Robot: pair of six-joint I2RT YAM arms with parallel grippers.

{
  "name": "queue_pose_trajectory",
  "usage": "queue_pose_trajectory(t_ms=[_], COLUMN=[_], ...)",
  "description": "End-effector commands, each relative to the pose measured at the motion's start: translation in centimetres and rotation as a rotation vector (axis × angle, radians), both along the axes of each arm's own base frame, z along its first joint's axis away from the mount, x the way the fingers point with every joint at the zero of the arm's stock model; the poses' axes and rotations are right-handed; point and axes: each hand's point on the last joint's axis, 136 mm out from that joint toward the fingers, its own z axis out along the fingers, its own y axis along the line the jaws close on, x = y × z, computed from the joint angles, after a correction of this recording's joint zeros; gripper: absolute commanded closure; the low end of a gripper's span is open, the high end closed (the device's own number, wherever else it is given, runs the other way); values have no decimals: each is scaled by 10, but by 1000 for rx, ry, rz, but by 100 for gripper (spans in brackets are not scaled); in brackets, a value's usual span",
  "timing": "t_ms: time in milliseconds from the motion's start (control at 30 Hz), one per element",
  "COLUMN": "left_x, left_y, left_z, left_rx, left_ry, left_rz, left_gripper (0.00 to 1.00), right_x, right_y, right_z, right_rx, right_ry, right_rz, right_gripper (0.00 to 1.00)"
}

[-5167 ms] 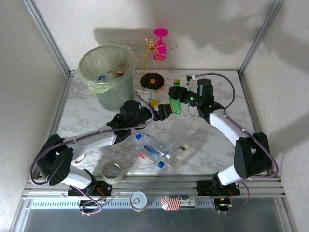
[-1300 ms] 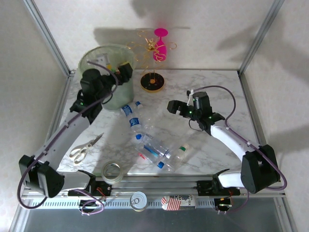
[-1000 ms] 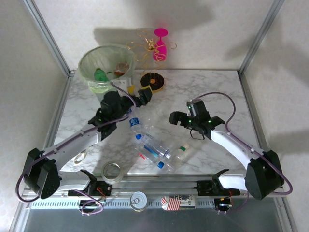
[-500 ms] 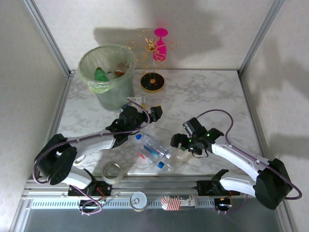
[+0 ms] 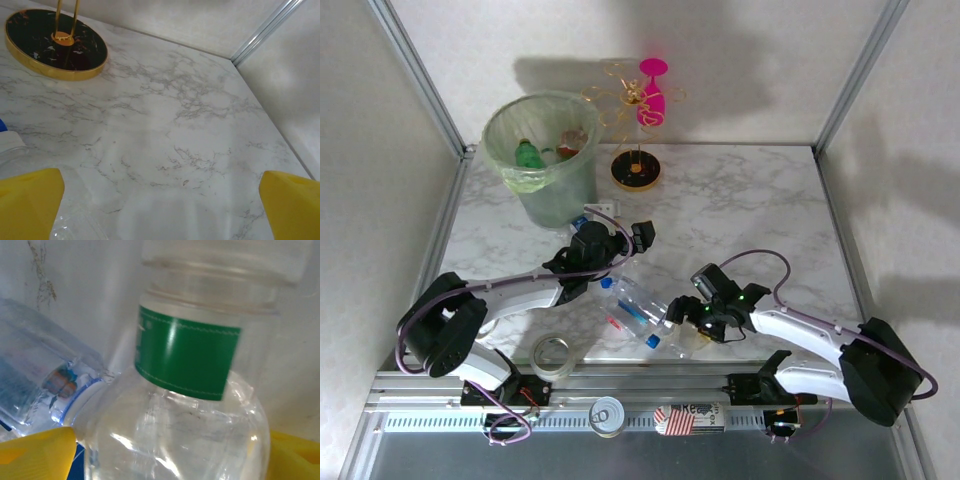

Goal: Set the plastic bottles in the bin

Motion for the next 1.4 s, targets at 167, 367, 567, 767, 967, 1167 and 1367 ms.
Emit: queue_pose_trajectory(t_ms=[167, 367, 567, 767, 967, 1167, 1367], left_x=[2, 3, 2, -4, -12, -21, -36], left_y=[6, 5, 7, 15, 22, 20, 1], left_z=[24, 31, 38, 46, 50, 53, 58], left_rx=[10, -14, -45, -75, -99, -82, -95], left_ry=[-52, -62, -72, -88, -90, -87, -101], left_rz=[33, 37, 41, 55, 50, -10, -158], left_gripper=[0, 0, 0, 0, 0, 0, 1], right_x=[2, 10, 44, 95, 149, 197, 217], right_y=[0, 0, 8, 23, 52, 58, 75], right_z=[-10, 0, 42, 96, 146, 187, 208], right_rx=[-13, -23, -46, -18, 144, 190, 203], right_ry=[-11, -62, -237, -456, -669, -842, -906], right_rz=[-6, 8, 57, 63, 0, -28, 50], right_gripper=[31, 42, 45, 45, 46, 46, 46])
